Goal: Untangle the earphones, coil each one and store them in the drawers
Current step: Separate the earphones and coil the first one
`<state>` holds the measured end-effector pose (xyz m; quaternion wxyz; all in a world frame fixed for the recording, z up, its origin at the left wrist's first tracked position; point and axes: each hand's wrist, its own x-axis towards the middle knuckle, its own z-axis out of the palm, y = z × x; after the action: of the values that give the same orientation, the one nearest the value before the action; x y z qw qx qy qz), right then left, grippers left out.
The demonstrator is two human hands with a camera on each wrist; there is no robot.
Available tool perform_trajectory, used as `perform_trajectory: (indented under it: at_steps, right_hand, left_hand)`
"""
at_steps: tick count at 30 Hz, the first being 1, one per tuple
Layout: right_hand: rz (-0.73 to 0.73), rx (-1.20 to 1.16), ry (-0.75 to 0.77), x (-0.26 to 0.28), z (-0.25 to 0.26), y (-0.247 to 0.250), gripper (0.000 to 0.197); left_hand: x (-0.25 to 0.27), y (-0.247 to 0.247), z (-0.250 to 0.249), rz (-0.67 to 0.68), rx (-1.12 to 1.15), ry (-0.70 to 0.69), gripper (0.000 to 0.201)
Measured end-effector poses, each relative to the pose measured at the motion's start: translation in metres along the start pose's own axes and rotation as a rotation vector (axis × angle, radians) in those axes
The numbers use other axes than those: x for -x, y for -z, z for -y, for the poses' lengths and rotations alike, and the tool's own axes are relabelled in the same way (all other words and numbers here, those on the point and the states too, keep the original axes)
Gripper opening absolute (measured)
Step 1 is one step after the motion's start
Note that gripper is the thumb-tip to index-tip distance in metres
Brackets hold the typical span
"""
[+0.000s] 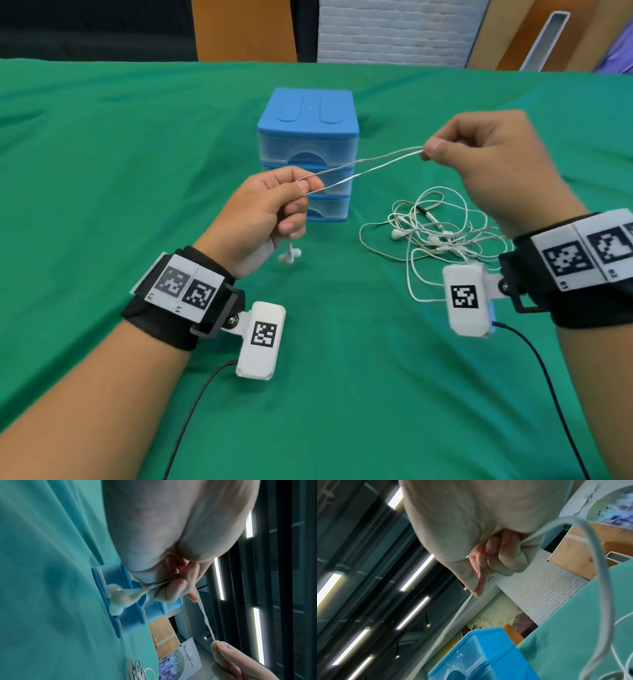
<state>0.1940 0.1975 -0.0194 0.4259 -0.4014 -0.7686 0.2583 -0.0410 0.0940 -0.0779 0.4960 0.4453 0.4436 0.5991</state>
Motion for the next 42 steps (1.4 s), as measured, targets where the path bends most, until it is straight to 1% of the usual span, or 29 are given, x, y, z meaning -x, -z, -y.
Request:
perform_trajectory:
  at_steps: [3, 4, 6, 7, 8, 10, 12, 14, 16, 18, 20, 21, 23, 26, 28, 30, 32, 34, 35, 37, 39, 42]
  right_hand:
    - [-0.037, 0.119, -0.013, -0.004, -0.009, 0.008, 0.014]
    - [-0.006, 0.195, -0.020, -0.005, -0.011, 0.008, 0.013]
    - [0.123, 0.346, -0.020, -0.001, -0.011, 0.003, 0.008]
    - [0.189, 0.397, 0.008, 0.002, -0.010, -0.001, 0.015]
    - [0.249, 0.402, 0.059, 0.006, -0.007, -0.007, 0.026]
    - [0.321, 0.314, 0.182, 0.015, 0.003, -0.020, 0.044]
    - [0.379, 0.205, 0.265, 0.022, 0.011, -0.035, 0.052]
    - [0.469, 0.133, 0.274, 0.028, 0.017, -0.051, 0.055]
    - [0.545, 0.087, 0.242, 0.031, 0.020, -0.063, 0.050]
    - [0.591, 0.047, 0.195, 0.032, 0.021, -0.067, 0.031]
    - [0.588, 0.011, 0.180, 0.032, 0.020, -0.067, 0.010]
    - [0.574, -0.008, 0.162, 0.031, 0.018, -0.066, 0.009]
    - [0.534, -0.026, 0.126, 0.031, 0.016, -0.062, 0.012]
    - [0.452, 0.042, 0.162, 0.029, 0.014, -0.058, 0.012]
    - [0.415, 0.113, 0.187, 0.028, 0.014, -0.056, 0.014]
    - [0.392, 0.148, 0.188, 0.027, 0.014, -0.055, 0.016]
    - [0.377, 0.140, 0.181, 0.027, 0.014, -0.054, 0.017]
    - [0.386, 0.133, 0.164, 0.026, 0.013, -0.054, 0.019]
    - [0.403, 0.139, 0.156, 0.026, 0.013, -0.054, 0.020]
    - [0.458, 0.163, 0.143, 0.027, 0.012, -0.055, 0.021]
    - [0.510, 0.179, 0.116, 0.028, 0.012, -0.056, 0.023]
    - [0.563, 0.218, 0.097, 0.031, 0.014, -0.057, 0.024]
  left_hand:
    - [0.001, 0.004, -0.001, 0.040, -0.045, 0.017, 0.026]
    - [0.001, 0.004, -0.001, 0.054, -0.064, 0.021, 0.026]
    - [0.002, 0.002, 0.000, 0.085, -0.076, 0.023, 0.028]
    - [0.002, 0.001, 0.000, 0.100, -0.074, 0.023, 0.028]
    - [0.003, 0.000, 0.001, 0.114, -0.070, 0.023, 0.028]
    - [0.004, -0.002, 0.002, 0.138, -0.065, 0.020, 0.028]
    - [0.005, -0.003, 0.003, 0.157, -0.071, 0.014, 0.028]
    - [0.006, -0.004, 0.002, 0.174, -0.082, 0.008, 0.027]
    - [0.006, -0.003, 0.002, 0.195, -0.086, -0.007, 0.024]
    - [0.006, 0.000, 0.002, 0.199, -0.073, -0.021, 0.022]
    - [0.006, 0.002, 0.002, 0.174, -0.060, -0.029, 0.022]
    - [0.006, 0.004, 0.003, 0.155, -0.063, -0.035, 0.021]
    - [0.005, 0.004, 0.003, 0.110, -0.106, -0.045, 0.019]
    - [0.004, 0.004, 0.003, 0.070, -0.278, -0.026, 0.023]
    - [0.005, 0.004, 0.002, 0.108, -0.374, 0.025, 0.028]
    - [0.007, 0.005, 0.001, 0.168, -0.395, 0.073, 0.034]
    - [0.009, 0.004, -0.001, 0.225, -0.365, 0.098, 0.039]
    - [0.010, 0.003, -0.001, 0.253, -0.302, 0.096, 0.044]
    - [0.010, 0.003, -0.001, 0.262, -0.246, 0.082, 0.044]
    - [0.009, 0.003, -0.001, 0.285, -0.096, 0.039, 0.038]
    - [0.007, 0.004, -0.001, 0.274, 0.004, 0.008, 0.033]
    - [0.008, 0.000, -0.004, 0.203, 0.115, -0.006, 0.032]
